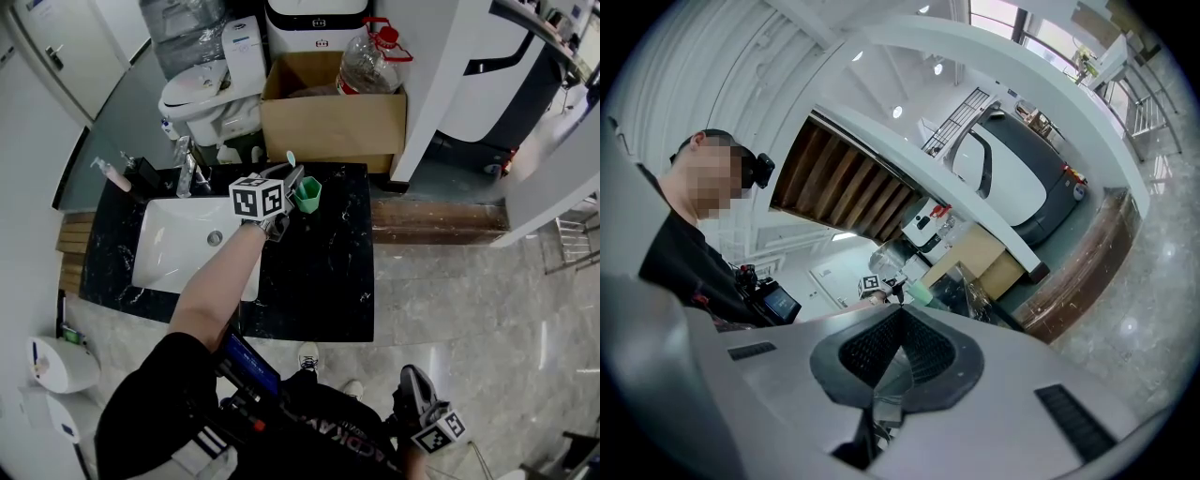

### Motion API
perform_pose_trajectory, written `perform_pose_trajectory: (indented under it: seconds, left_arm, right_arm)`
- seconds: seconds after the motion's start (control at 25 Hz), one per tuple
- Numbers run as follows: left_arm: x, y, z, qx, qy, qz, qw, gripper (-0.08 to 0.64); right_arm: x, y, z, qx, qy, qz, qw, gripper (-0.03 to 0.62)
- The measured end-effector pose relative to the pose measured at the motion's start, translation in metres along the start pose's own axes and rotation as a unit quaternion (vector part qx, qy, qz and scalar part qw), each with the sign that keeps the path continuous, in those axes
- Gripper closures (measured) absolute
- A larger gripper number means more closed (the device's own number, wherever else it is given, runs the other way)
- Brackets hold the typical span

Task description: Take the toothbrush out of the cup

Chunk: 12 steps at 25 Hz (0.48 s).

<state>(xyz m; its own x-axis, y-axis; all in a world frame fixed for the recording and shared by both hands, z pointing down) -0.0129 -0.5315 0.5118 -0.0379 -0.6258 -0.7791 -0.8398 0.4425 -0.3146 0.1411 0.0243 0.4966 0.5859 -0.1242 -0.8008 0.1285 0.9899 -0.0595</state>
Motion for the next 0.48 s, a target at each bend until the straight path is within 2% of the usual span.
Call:
perform_pose_trajectory:
  seconds: [0.2,0.48]
  left_arm:
    - [0.002,0.002,0.006,-0.012,0.002,0.005,0.9999,0.531]
    - [0.008,0.009,0.014,-0.024,-0.001,0.018,0.9995,0.535]
  right_arm:
    - [0.001,-0.002,0.000,0.005,0.000,0.000,1.000,0.581]
    - [0.000,0.002,0.000,0.008,0.000,0.001,1.000,0.581]
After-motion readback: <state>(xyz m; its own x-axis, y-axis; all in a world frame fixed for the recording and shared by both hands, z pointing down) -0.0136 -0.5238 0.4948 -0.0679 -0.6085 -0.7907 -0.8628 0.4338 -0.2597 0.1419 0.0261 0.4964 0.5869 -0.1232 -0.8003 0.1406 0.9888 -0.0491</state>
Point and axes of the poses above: the fingertips, and each gripper's own axes: y backward along the fingers, z to its right, x out of its top, the point moved 10 cm from there along y, backward along the fingers, and after that the axes turned 15 degrees about y, right-handed, at the moved point
